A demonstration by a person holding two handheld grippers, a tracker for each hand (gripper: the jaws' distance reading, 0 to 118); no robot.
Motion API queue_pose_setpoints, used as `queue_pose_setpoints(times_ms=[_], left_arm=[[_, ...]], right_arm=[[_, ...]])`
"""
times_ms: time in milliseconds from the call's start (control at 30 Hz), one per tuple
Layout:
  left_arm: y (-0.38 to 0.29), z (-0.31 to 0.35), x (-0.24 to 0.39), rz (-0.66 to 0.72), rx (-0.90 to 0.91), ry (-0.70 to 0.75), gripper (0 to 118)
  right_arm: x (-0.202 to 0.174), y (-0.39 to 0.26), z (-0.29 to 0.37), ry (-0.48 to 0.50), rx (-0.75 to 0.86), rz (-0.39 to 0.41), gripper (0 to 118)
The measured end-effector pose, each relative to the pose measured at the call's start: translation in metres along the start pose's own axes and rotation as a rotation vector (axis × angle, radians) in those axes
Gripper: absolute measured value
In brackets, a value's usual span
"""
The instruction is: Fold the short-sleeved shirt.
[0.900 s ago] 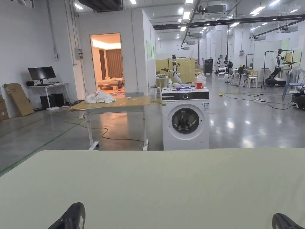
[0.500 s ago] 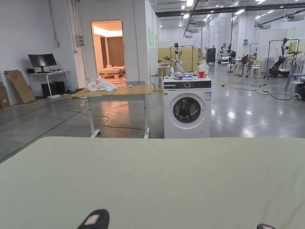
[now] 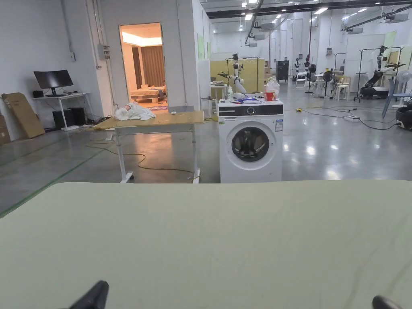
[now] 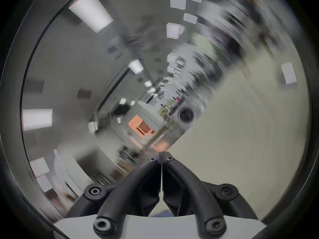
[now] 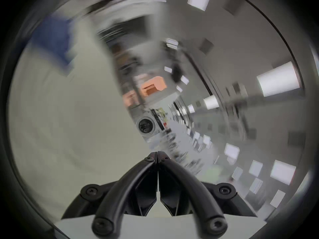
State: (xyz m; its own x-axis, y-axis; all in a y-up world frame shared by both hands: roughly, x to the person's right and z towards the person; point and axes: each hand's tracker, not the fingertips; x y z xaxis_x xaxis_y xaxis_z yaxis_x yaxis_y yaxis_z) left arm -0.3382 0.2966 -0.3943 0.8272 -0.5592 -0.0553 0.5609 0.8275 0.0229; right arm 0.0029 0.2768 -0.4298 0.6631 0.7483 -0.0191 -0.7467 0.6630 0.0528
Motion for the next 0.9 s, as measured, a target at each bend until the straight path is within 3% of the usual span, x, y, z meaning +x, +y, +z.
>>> queue_pose_setpoints(times_ms=[33, 133, 200, 233, 267, 433, 633, 900], left_arm=[[-0.002, 0.003, -0.027, 0.223, 0.003, -0.005, 0], [-0.028, 0.012, -0.046, 0.749, 0.052, -0.082, 0], [-0.036, 0.016, -0.041, 0.781, 0.012, -0.039, 0], [-0.037, 0.018, -0.039, 0.741, 0.007, -0.026, 0], [-0.037, 0.019, -0.039, 0.721, 0.008, -0.034, 0], [-0.021, 0.019, -0.032, 0.661, 0.041, -0.073, 0], [-0.013, 0.019, -0.025, 0.610, 0.049, -0.072, 0], [-0.009, 0.020, -0.024, 0.608, 0.061, -0.082, 0]], right_arm=[[0.012, -0.001, -0.001, -0.004, -0.029, -0.212, 0], [0.030, -0.022, -0.003, 0.024, -0.079, -0.681, 0], [0.034, -0.033, -0.001, 0.096, -0.077, -0.886, 0], [0.033, -0.034, 0.000, 0.127, -0.046, -0.926, 0], [0.032, -0.034, 0.001, 0.134, -0.025, -0.929, 0], [0.023, -0.013, 0.002, 0.081, -0.015, -0.728, 0], [0.014, -0.005, 0.006, 0.100, -0.012, -0.689, 0], [0.014, 0.004, 0.007, 0.112, 0.007, -0.695, 0]])
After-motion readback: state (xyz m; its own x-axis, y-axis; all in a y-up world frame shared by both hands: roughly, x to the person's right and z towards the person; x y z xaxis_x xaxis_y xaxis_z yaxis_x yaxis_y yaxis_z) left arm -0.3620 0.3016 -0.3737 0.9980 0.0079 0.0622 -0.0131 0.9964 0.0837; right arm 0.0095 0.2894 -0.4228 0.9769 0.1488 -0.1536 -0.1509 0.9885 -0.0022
